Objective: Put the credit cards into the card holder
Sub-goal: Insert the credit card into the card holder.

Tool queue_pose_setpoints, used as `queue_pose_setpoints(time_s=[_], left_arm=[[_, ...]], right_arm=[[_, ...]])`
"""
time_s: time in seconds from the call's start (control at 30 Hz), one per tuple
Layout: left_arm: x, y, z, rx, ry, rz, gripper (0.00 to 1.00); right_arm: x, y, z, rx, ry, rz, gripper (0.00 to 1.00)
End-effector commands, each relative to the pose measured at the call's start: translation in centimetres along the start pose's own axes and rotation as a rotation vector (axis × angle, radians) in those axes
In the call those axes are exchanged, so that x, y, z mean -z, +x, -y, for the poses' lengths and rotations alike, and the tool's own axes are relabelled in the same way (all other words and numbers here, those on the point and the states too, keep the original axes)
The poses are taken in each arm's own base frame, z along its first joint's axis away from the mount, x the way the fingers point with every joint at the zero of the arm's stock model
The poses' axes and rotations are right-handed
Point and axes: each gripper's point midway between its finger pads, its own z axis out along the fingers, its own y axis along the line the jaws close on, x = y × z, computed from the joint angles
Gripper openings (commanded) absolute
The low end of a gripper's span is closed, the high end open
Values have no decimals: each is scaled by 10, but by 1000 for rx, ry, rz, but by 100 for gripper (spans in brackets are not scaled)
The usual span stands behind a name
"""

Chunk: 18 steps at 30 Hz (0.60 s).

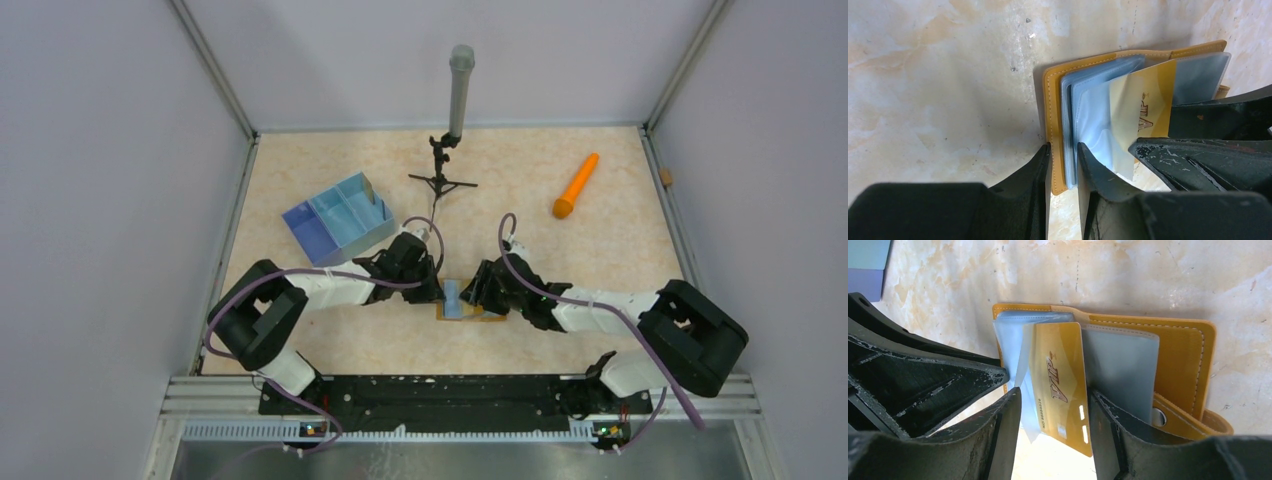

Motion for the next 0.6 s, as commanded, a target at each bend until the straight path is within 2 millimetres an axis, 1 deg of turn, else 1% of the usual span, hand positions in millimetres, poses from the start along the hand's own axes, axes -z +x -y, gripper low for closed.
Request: queue_pose_setpoints(time_s=[0.0, 0.1, 0.13, 0.17, 0.23, 0.37, 0.47, 0.57], left_arm=[[3, 35, -25, 7, -81, -107, 27], [3, 36, -26, 10, -82, -109, 27], [3, 36, -26, 11, -82, -109, 27], [3, 37, -26, 10, -82, -110, 27], [3, 36, -24, 11, -78, -110, 27], [3, 35, -21, 8, -58, -103, 31], [2, 34, -14, 10, -21, -101, 31], [-2, 38, -8, 18, 19, -116, 31]], right_arm=[[1, 13, 26, 11, 105, -30, 54], [6, 9, 25, -6, 91, -10, 62], [12, 2, 22, -8, 86, 21, 64], [14, 1, 21, -6, 78, 29, 65], [15, 0, 22, -2, 77, 36, 65], [10, 6, 26, 10, 93, 8, 65], [7, 11, 26, 11, 90, -13, 62], [5, 12, 25, 12, 89, -23, 60]])
